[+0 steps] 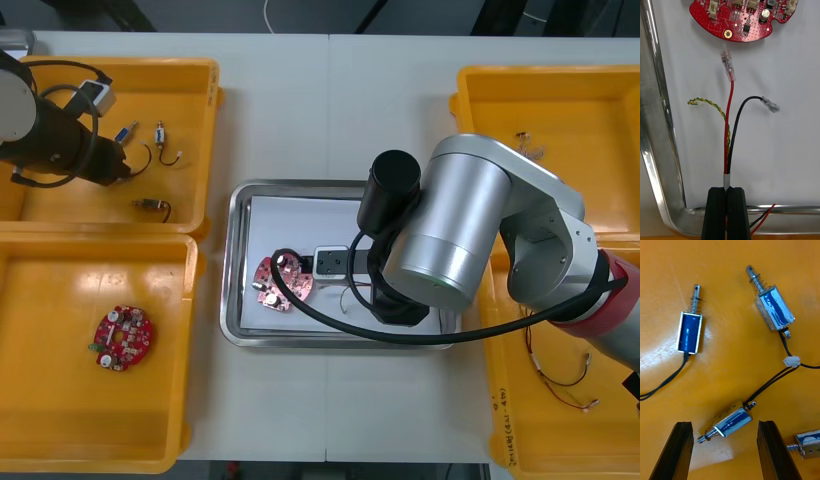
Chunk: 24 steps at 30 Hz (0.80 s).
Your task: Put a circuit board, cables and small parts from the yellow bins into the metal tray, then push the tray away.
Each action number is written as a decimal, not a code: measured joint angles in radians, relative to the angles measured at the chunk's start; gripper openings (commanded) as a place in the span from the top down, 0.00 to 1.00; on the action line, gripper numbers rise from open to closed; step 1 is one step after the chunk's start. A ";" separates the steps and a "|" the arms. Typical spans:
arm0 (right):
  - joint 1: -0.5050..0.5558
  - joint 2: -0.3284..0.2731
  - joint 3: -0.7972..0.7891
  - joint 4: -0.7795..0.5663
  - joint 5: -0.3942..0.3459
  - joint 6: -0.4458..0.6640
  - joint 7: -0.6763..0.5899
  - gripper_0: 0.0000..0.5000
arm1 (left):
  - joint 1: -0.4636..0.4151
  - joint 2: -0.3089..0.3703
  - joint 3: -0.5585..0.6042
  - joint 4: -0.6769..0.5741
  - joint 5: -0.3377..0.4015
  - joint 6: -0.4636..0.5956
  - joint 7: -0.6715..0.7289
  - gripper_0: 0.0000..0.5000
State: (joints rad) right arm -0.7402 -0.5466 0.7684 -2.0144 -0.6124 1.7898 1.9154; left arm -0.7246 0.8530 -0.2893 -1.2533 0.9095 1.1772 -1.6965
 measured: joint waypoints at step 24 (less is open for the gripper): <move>0.061 0.001 0.034 0.041 0.062 -0.062 0.000 0.53 | 0.000 -0.015 -0.055 0.012 -0.006 -0.071 0.000 0.00</move>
State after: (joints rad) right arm -0.6790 -0.5456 0.8027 -1.9738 -0.5500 1.7275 1.9154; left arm -0.7246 0.8378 -0.3445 -1.2409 0.9032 1.1062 -1.6967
